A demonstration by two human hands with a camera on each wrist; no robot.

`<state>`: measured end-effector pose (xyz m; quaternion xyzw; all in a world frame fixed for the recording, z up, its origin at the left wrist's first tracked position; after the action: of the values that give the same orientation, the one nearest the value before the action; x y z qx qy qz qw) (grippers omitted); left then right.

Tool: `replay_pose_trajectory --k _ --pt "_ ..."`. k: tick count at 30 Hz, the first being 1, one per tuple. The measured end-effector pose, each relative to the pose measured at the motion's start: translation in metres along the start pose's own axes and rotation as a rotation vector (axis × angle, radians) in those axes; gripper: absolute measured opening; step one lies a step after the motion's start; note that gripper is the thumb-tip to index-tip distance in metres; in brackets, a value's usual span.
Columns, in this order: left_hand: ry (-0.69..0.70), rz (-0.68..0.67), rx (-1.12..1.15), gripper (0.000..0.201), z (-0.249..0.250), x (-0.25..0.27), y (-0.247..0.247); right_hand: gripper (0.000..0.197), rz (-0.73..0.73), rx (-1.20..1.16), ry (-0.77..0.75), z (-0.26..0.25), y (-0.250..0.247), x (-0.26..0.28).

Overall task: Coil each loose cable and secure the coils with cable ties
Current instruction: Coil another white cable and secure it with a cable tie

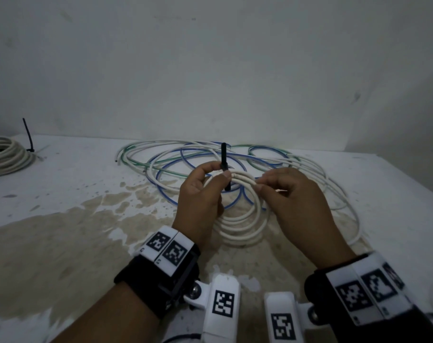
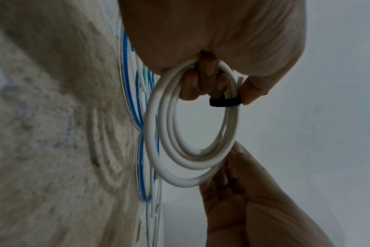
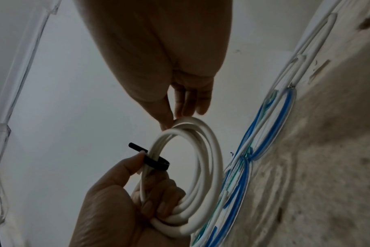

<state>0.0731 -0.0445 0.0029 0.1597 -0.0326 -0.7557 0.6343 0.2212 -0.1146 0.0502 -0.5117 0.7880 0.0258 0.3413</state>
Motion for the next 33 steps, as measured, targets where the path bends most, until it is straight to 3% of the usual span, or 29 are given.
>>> replay_pose_trajectory --k 10,14,19,27,29,33 --pt "0.069 -0.054 -0.149 0.013 0.006 0.006 0.009 0.012 -0.030 -0.105 0.094 0.011 0.006 0.003" --pt "0.161 -0.080 -0.245 0.015 0.012 0.008 0.014 0.013 0.034 -0.170 0.091 0.009 0.003 0.003" --pt "0.290 -0.162 -0.375 0.014 0.021 0.017 0.028 0.015 -0.026 -0.030 -0.005 -0.002 0.007 0.003" --pt "0.316 -0.179 -0.498 0.034 0.020 0.017 0.031 0.019 -0.037 0.039 -0.131 -0.013 0.006 0.004" --pt "0.299 -0.185 -0.487 0.029 0.019 0.016 0.030 0.018 -0.011 0.025 -0.160 -0.017 0.003 0.004" --pt "0.265 -0.223 -0.478 0.008 0.017 0.017 0.033 0.017 0.116 -0.173 -0.070 -0.017 -0.019 0.001"
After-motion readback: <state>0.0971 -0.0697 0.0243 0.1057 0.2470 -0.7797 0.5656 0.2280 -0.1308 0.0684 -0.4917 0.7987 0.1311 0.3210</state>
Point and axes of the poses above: each hand's wrist, its own x-axis away from the middle knuckle, its own y-axis out of the palm, z = x × y, the point moved 10 cm from there along -x, towards the middle knuckle, and after that the axes turned 7 degrees about -x, right-handed, at the moved point
